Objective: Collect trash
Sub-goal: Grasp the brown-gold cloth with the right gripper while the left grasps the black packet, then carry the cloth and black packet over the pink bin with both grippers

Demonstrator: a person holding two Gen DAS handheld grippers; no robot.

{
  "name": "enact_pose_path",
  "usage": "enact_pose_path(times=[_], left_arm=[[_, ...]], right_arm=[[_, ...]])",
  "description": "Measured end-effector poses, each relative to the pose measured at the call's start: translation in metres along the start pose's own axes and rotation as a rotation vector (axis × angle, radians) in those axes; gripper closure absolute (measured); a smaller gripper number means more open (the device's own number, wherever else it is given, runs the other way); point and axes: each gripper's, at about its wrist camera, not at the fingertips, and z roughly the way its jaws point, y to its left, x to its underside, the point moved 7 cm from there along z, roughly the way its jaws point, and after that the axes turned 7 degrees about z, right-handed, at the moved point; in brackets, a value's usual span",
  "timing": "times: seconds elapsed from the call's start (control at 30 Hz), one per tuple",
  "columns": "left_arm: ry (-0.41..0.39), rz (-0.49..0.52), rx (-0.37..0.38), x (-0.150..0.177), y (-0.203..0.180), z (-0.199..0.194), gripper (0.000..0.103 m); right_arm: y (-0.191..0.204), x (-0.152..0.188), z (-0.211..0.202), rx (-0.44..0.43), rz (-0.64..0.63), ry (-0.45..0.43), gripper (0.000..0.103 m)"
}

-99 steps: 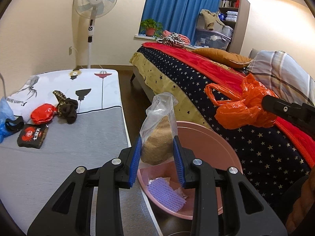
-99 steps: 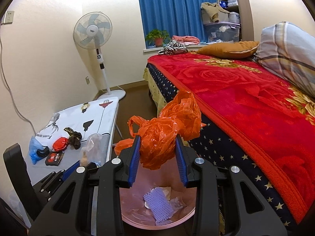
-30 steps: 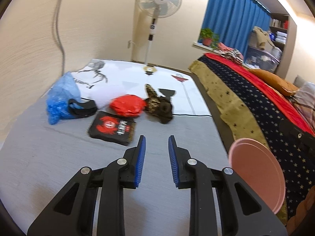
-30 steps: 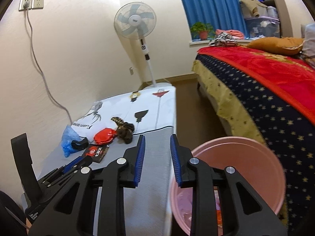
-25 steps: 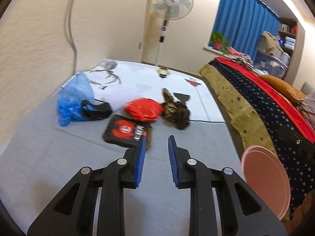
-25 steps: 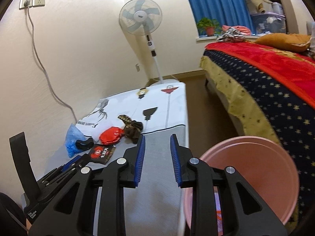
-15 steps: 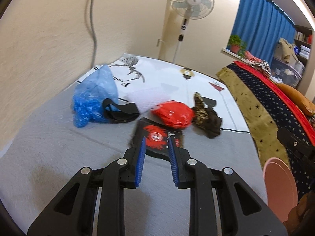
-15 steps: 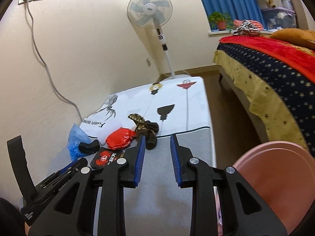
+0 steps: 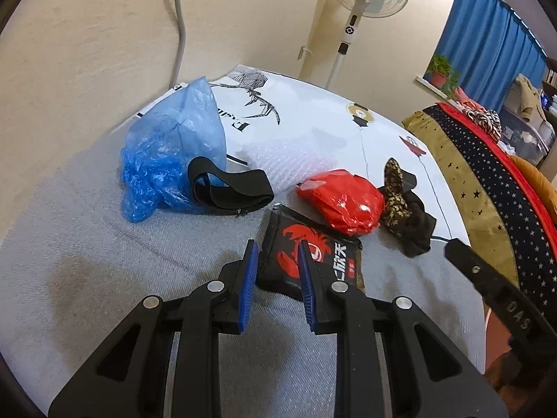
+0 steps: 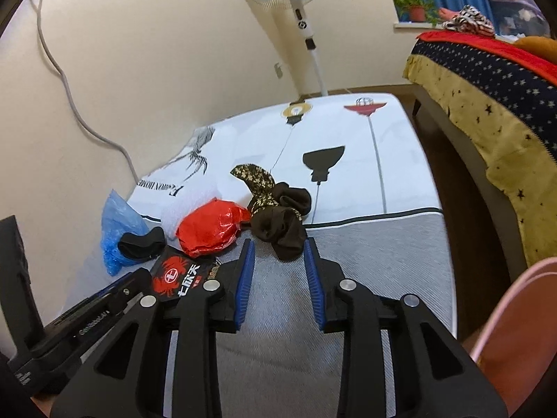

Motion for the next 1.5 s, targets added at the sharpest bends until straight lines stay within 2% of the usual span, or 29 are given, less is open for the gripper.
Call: enact_pose_path(times=[0.07, 0.37, 0.4, 0.5, 0.57, 0.6, 0.73, 0.77, 0.93, 1.13, 1.5], left_arm=[[0.018, -0.015, 0.000, 0.000, 0.002, 0.005, 0.079], [0.068, -0.052, 0.006, 0.006, 0.006, 0.014, 0.080], [0.068, -0.056, 0.006, 0.005, 0.007, 0.014, 0.080], [0.067, -0.063, 0.004, 0.006, 0.008, 0.013, 0.080], [0.069, -0.070, 0.014, 0.007, 0.009, 0.012, 0.080], [0.070, -0.070, 0.018, 0.007, 0.009, 0.013, 0.080], [0.074, -0.083, 0.040, 0.010, 0.010, 0.011, 0.099], [0.075, -0.085, 0.045, 0.011, 0.009, 0.010, 0.099], [0.067, -0.075, 0.055, 0.012, 0.004, 0.003, 0.101], [0.010, 0.017, 0.056, 0.007, -0.016, -0.024, 0.101], [-0.041, 0.105, 0.079, 0.015, -0.034, -0.073, 0.101]], right_arm=[[0.002, -0.002, 0.009, 0.000, 0.000, 0.017, 0.057], [0.005, -0.011, 0.035, 0.004, -0.002, 0.068, 0.057], [0.004, -0.011, 0.036, 0.004, 0.001, 0.073, 0.059], [0.001, -0.011, 0.035, 0.000, 0.019, 0.074, 0.074], [0.000, -0.010, 0.035, -0.009, 0.024, 0.075, 0.091], [0.001, -0.010, 0.034, -0.012, 0.023, 0.074, 0.093], [0.000, -0.007, 0.026, -0.005, 0.015, 0.062, 0.097], [0.000, -0.007, 0.024, -0.001, 0.013, 0.060, 0.097], [-0.002, 0.001, 0.002, 0.027, -0.005, 0.052, 0.098], [-0.006, 0.007, -0.035, 0.063, -0.030, 0.029, 0.098], [-0.007, 0.024, -0.115, 0.091, -0.063, -0.028, 0.098]])
